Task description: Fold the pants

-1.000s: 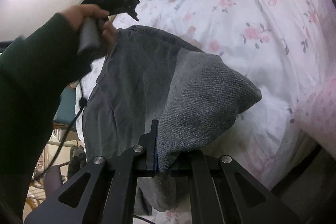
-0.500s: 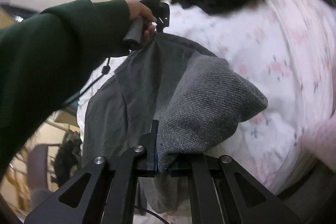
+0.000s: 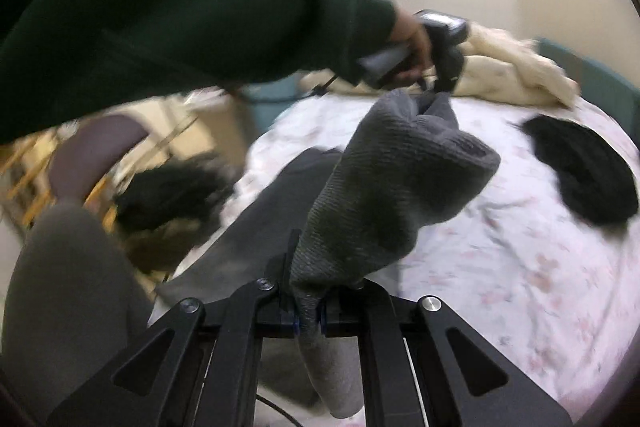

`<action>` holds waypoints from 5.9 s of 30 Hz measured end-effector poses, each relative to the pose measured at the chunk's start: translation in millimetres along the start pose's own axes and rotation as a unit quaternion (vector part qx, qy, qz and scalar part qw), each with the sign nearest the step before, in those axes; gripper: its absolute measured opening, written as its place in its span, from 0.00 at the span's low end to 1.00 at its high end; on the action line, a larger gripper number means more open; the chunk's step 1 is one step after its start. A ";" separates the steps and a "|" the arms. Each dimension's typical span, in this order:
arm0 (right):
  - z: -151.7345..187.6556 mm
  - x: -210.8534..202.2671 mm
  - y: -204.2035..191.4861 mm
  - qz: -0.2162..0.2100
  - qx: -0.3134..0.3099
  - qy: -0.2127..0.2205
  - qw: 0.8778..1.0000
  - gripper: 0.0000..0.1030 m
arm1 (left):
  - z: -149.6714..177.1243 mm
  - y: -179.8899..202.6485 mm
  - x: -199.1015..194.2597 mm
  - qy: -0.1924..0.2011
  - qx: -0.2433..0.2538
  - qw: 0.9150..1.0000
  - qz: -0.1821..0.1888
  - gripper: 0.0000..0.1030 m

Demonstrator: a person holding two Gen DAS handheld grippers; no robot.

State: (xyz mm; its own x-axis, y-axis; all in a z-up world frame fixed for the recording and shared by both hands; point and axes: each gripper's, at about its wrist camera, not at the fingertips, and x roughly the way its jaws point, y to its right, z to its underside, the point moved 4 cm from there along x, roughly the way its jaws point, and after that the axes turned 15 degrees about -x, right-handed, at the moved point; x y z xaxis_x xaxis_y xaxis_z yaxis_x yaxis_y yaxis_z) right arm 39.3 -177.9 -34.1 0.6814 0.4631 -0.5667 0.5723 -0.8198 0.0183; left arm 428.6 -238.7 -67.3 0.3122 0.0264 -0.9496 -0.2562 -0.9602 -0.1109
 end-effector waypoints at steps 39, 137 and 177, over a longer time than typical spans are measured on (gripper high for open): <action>39.1 75.7 -196.3 -0.181 -0.314 -0.136 0.922 0.22 | 224.9 -259.0 -6.4 0.075 -0.234 0.969 0.042 0.62; 137.5 89.3 21.4 -0.180 0.369 -0.203 0.889 0.17 | 468.0 -176.4 -7.9 -0.027 -0.424 0.891 0.161 0.11; -291.3 -45.5 193.0 -0.120 0.239 0.091 0.959 0.16 | 169.7 -237.2 -321.7 0.334 -0.311 0.824 0.336 0.10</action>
State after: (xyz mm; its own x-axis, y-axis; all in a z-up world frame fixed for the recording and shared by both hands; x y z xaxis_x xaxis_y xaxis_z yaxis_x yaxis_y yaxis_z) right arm 251.7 -259.1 235.2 0.6497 0.6727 -0.3540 0.4768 -0.7233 -0.4994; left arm 233.6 27.7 214.8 0.7783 -0.5290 -0.3382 -0.1236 -0.6572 0.7435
